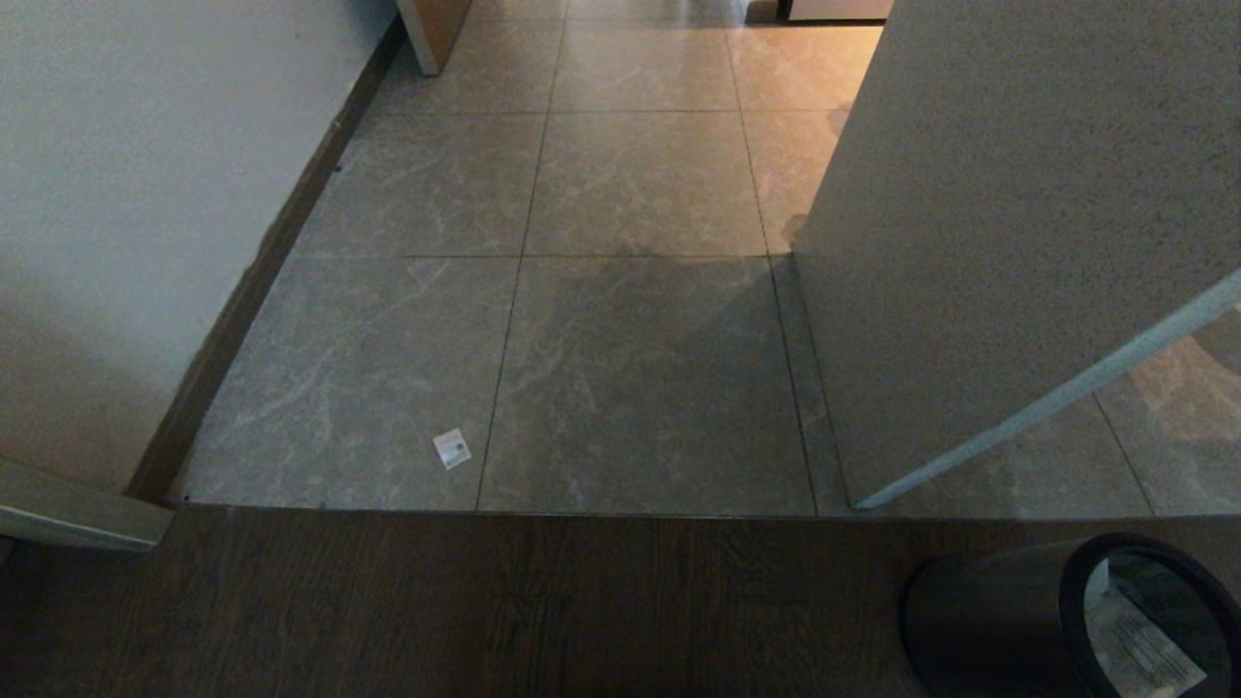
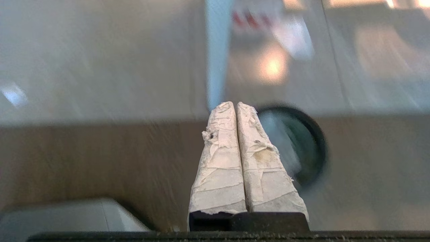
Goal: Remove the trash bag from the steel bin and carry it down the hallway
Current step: Place the outer trash can on the ground
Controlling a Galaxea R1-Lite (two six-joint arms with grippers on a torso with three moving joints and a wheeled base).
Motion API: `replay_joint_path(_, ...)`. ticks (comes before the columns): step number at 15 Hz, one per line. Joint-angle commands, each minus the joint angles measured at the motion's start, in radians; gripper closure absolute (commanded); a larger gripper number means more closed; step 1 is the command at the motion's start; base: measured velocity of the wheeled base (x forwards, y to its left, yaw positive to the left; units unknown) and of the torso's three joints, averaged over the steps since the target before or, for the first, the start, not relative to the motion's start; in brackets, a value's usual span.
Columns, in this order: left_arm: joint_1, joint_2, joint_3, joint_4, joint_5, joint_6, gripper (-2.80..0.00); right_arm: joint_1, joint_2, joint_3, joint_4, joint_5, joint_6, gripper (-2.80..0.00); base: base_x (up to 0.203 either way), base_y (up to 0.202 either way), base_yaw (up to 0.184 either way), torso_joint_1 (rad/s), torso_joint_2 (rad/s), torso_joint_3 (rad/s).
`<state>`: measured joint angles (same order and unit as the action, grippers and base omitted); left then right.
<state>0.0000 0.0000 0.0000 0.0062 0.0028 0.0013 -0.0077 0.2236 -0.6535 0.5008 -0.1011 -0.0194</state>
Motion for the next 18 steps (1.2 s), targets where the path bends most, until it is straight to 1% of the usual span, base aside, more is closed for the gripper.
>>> replay_joint_path(1, 0.0, 0.0, 0.0, 0.0, 0.0, 0.0, 0.0, 0.011, 0.238, -0.141, 0.162, -0.079, -0.022, 0.0, 0.0, 0.0, 0.0, 0.0, 0.0, 0.0)
replay_joint_path(2, 0.0, 0.0, 0.0, 0.0, 0.001, 0.0, 0.0, 0.033, 0.287, -0.139, 0.19, -0.174, -0.042, 0.0, 0.0, 0.0, 0.0, 0.0, 0.0, 0.0)
replay_joint_path(3, 0.0, 0.0, 0.0, 0.0, 0.0, 0.0, 0.0, 0.049, 0.33, -0.124, 0.207, -0.246, -0.053, 0.0, 0.0, 0.0, 0.0, 0.0, 0.0, 0.0)
replay_joint_path(4, 0.0, 0.0, 0.0, 0.0, 0.0, 0.0, 0.0, 0.057, 0.373, -0.116, 0.214, -0.264, -0.05, 0.0, 0.0, 0.0, 0.0, 0.0, 0.0, 0.0)
replay_joint_path(5, 0.0, 0.0, 0.0, 0.0, 0.0, 0.0, 0.0, 0.063, 0.428, -0.1, 0.217, -0.271, -0.025, 0.0, 0.0, 0.0, 0.0, 0.0, 0.0, 0.0)
replay_joint_path(7, 0.0, 0.0, 0.0, 0.0, 0.0, 0.0, 0.0, 0.062, 0.539, -0.064, 0.209, -0.276, 0.061, 0.0, 0.0, 0.0, 0.0, 0.0, 0.0, 0.0)
replay_joint_path(8, 0.0, 0.0, 0.0, 0.0, 0.0, 0.0, 0.0, 0.048, 0.607, -0.046, 0.202, -0.265, 0.117, 0.0, 0.0, 0.0, 0.0, 0.0, 0.0, 0.0)
replay_joint_path(9, 0.0, 0.0, 0.0, 0.0, 0.0, 0.0, 0.0, 0.021, 0.674, -0.027, 0.187, -0.235, 0.153, 0.0, 0.0, 0.0, 0.0, 0.0, 0.0, 0.0)
replay_joint_path(10, 0.0, 0.0, 0.0, 0.0, 0.001, 0.0, 0.0, -0.009, 0.733, -0.01, 0.155, -0.203, 0.172, 0.0, 0.0, 0.0, 0.0, 0.0, 0.0, 0.0)
replay_joint_path(12, 0.0, 0.0, 0.0, 0.0, 0.002, 0.0, 0.0, -0.095, 0.879, 0.012, 0.024, -0.147, 0.191, 0.0, 0.0, 0.0, 0.0, 0.0, 0.0, 0.0)
replay_joint_path(14, 0.0, 0.0, 0.0, 0.0, 0.0, 0.0, 0.0, -0.217, 1.016, 0.017, -0.124, -0.069, 0.187, 0.0, 0.0, 0.0, 0.0, 0.0, 0.0, 0.0)
replay_joint_path(15, 0.0, 0.0, 0.0, 0.0, 0.001, 0.0, 0.0, -0.289, 1.078, 0.017, -0.193, -0.042, 0.169, 0.0, 0.0, 0.0, 0.0, 0.0, 0.0, 0.0)
replay_joint_path(17, 0.0, 0.0, 0.0, 0.0, 0.001, 0.0, 0.0, -0.414, 1.185, 0.012, -0.299, 0.01, 0.109, 0.0, 0.0, 0.0, 0.0, 0.0, 0.0, 0.0)
replay_joint_path(18, 0.0, 0.0, 0.0, 0.0, 0.0, 0.0, 0.0, -0.471, 1.237, 0.006, -0.348, 0.053, 0.08, 0.0, 0.0, 0.0, 0.0, 0.0, 0.0, 0.0)
